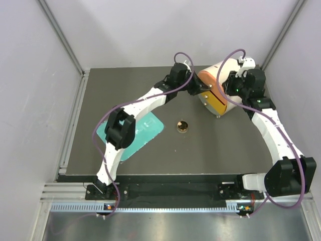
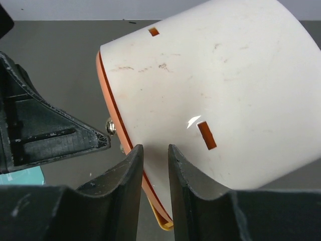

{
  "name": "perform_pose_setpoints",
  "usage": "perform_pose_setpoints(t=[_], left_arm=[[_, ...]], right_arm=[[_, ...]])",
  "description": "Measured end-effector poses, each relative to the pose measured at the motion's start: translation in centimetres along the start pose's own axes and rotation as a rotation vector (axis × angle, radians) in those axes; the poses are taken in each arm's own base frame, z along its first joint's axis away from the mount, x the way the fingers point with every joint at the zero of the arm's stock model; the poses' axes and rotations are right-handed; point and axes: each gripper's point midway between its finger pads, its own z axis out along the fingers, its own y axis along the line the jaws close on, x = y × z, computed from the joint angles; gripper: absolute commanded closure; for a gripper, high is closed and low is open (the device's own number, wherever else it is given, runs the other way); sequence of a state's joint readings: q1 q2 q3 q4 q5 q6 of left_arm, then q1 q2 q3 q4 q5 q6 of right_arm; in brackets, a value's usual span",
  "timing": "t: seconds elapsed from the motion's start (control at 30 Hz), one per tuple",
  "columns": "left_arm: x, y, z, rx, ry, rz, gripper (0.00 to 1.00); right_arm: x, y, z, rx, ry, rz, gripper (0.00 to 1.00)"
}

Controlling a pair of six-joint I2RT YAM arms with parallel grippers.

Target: Organize the makeup

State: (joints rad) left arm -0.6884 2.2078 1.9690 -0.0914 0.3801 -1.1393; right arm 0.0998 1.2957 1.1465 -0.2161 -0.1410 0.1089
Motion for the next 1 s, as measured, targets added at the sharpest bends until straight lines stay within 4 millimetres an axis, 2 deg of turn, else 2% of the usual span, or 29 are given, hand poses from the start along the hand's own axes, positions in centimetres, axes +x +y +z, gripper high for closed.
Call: perform_pose_setpoints(t=[0.3, 0.43, 0.67, 0.77, 0.9, 1.0], left_arm=[[0.4, -5.2, -0.1, 0.111, -0.005, 0.04, 1.0], [-0.1, -6.5, 0.0, 0.144, -0.018, 0.051, 1.0], [-0.1, -5.8, 0.4, 0.134, -0.012, 0.06, 1.0], [-0.4, -5.1, 0.2, 0.118, -0.027, 0.082, 1.0], [-0.3, -3.6, -1.4, 0.076, -0.024, 0.085, 1.0], [-0.8, -3.1, -2.9, 0.066, -0.035, 0.092, 1.0]], right_arm=[[0.4, -1.1, -0.5, 0.066, 0.017, 0.04, 0.72], [0.6, -1.9, -0.8, 0.104, 0.024, 0.049, 0.72], [1.4, -2.8, -1.3, 0.15, 0.056, 0.054, 0.72], [2.5, -3.0, -1.6, 0.162, 0.099, 0.057, 0.72], [5.7, -3.2, -1.9, 0.175, 0.206, 0.066, 0.72], [7.0, -3.4, -2.0, 0.182, 0.251, 0.07, 0.72]])
